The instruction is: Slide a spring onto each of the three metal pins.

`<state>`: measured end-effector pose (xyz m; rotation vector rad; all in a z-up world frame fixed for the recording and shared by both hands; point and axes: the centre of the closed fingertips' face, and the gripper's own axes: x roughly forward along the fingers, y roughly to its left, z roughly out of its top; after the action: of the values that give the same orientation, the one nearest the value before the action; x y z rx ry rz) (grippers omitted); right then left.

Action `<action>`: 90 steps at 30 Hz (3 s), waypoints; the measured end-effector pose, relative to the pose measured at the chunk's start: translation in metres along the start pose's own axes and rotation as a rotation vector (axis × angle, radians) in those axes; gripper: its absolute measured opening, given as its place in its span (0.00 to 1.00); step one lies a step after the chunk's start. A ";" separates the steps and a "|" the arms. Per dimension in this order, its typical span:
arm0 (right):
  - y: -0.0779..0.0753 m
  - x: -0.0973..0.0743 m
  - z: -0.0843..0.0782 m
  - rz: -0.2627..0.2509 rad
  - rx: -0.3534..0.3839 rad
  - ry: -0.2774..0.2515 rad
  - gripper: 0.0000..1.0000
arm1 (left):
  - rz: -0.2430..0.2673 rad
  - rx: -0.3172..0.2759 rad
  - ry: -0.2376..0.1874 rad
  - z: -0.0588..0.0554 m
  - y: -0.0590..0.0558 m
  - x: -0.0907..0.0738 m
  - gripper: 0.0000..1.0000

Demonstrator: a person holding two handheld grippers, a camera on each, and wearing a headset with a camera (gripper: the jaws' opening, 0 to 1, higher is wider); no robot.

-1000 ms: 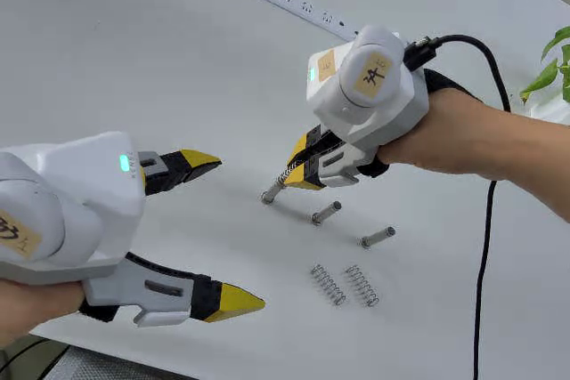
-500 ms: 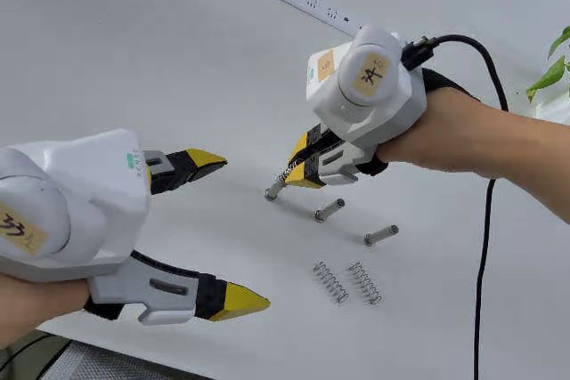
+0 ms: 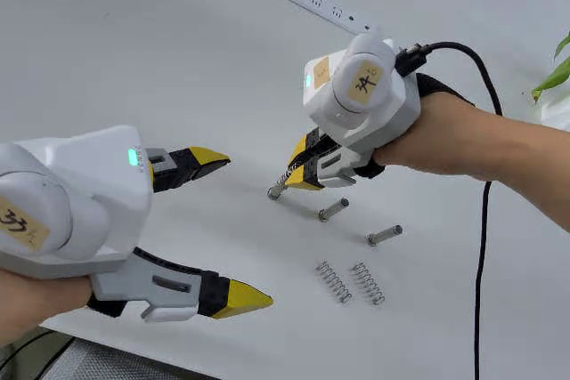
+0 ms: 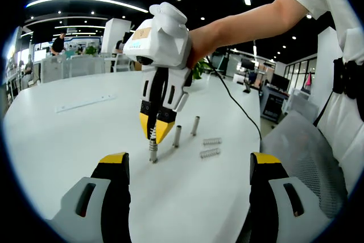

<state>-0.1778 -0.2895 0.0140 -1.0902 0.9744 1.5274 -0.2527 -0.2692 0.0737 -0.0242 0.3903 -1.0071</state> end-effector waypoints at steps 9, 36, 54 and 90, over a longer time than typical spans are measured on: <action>-0.001 0.011 -0.002 0.009 -0.013 0.006 0.07 | -0.002 -0.005 0.001 -0.002 0.000 -0.001 0.86; 0.002 0.028 -0.008 0.010 0.002 -0.005 0.08 | -0.007 -0.008 0.007 -0.005 0.001 0.000 0.85; 0.004 0.022 -0.001 -0.008 0.027 -0.053 0.21 | -0.006 -0.003 0.019 -0.007 -0.003 0.000 0.84; 0.059 -0.105 -0.052 -0.315 0.397 -0.571 0.69 | -0.094 0.140 0.200 -0.006 -0.018 0.003 0.80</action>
<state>-0.2144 -0.3768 0.1044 -0.4545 0.6300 1.2133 -0.2683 -0.2802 0.0709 0.1870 0.5039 -1.1321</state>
